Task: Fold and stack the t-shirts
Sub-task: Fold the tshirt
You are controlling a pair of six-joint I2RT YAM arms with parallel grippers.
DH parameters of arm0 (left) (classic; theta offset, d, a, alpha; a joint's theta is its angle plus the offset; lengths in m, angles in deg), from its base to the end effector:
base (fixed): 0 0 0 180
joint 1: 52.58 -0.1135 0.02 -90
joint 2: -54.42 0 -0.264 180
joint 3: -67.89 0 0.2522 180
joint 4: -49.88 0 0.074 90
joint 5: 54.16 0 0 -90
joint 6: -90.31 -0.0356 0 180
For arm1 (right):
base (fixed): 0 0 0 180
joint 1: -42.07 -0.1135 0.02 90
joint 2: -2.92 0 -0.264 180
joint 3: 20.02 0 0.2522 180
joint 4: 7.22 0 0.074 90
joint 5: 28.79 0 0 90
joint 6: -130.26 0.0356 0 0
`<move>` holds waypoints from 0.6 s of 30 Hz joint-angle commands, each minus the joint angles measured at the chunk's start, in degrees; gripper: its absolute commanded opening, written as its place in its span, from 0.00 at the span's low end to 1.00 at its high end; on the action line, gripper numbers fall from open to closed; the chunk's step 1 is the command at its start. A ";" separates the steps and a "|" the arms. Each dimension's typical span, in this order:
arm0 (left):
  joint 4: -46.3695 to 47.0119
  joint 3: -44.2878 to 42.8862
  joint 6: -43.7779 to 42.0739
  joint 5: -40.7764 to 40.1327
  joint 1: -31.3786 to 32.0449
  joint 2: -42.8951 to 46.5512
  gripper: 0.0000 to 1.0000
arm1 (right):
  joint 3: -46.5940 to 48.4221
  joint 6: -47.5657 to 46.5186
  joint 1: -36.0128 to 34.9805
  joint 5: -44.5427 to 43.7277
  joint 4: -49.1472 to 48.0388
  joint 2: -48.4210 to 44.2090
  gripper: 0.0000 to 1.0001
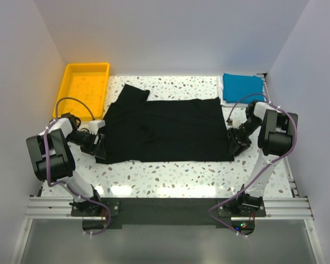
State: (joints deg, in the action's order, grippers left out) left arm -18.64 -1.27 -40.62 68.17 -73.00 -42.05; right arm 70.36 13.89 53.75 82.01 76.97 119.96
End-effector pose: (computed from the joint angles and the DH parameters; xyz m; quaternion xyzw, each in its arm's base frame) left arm 0.2534 0.0740 0.1566 0.1568 0.9464 -0.2641 0.0998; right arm 0.3230 -0.0539 0.1352 0.0913 -0.9636 -0.2259 0.1104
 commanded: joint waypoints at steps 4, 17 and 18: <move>2.03 0.46 1.02 0.97 0.82 -1.27 0.66 | 1.60 0.88 0.27 1.08 0.49 0.65 0.35; 1.33 0.20 0.59 2.55 1.09 -1.44 0.43 | 2.48 -0.88 0.18 3.02 2.43 -0.23 0.01; 1.15 0.11 0.59 2.56 1.00 -1.71 0.40 | 2.40 -0.88 0.27 3.02 2.51 -0.23 0.00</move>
State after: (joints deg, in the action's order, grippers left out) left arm -17.83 -0.83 -39.55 68.65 -72.30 -42.85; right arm 71.30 13.41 53.75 83.48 78.09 120.79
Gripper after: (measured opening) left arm 0.421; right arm 0.020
